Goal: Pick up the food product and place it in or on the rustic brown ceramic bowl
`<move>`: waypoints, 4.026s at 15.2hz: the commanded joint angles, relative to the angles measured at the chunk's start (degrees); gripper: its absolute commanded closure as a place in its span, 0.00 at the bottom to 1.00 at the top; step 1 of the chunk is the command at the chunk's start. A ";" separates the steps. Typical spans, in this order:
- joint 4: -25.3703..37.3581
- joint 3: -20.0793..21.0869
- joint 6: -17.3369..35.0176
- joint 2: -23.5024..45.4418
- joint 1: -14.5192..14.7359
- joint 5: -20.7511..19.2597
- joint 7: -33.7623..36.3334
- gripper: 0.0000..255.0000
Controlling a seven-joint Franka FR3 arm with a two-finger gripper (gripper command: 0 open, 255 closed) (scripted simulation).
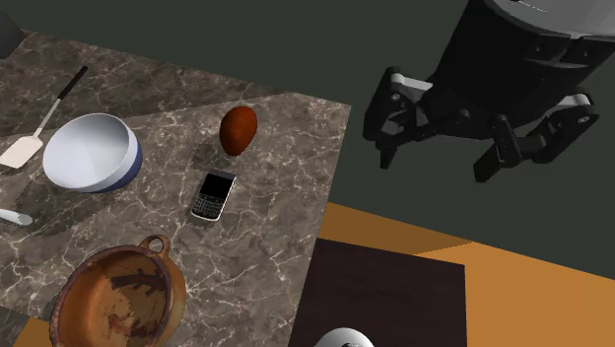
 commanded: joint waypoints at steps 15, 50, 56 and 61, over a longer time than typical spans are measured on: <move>-0.40 19.96 15.91 14.76 3.47 4.86 23.07 0.00; 18.86 33.93 28.60 59.24 8.66 -19.33 61.01 1.00; 18.90 33.93 28.59 59.27 8.67 -19.35 61.02 1.00; 19.56 34.32 26.86 57.79 8.36 -18.28 60.08 1.00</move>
